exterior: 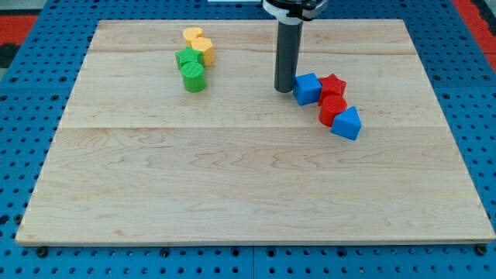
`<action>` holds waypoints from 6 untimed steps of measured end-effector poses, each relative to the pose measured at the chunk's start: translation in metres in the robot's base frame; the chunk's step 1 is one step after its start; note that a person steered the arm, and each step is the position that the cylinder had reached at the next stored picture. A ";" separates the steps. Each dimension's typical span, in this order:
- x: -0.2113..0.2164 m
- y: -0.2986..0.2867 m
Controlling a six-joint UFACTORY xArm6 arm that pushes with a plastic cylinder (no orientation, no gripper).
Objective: Move the green star towards top left
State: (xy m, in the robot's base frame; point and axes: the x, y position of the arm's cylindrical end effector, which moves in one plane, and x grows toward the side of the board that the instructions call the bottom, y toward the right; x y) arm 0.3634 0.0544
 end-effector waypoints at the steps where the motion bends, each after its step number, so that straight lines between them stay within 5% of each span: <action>1: -0.002 0.000; 2: -0.003 -0.003; 4: -0.060 -0.156; 6: -0.069 -0.178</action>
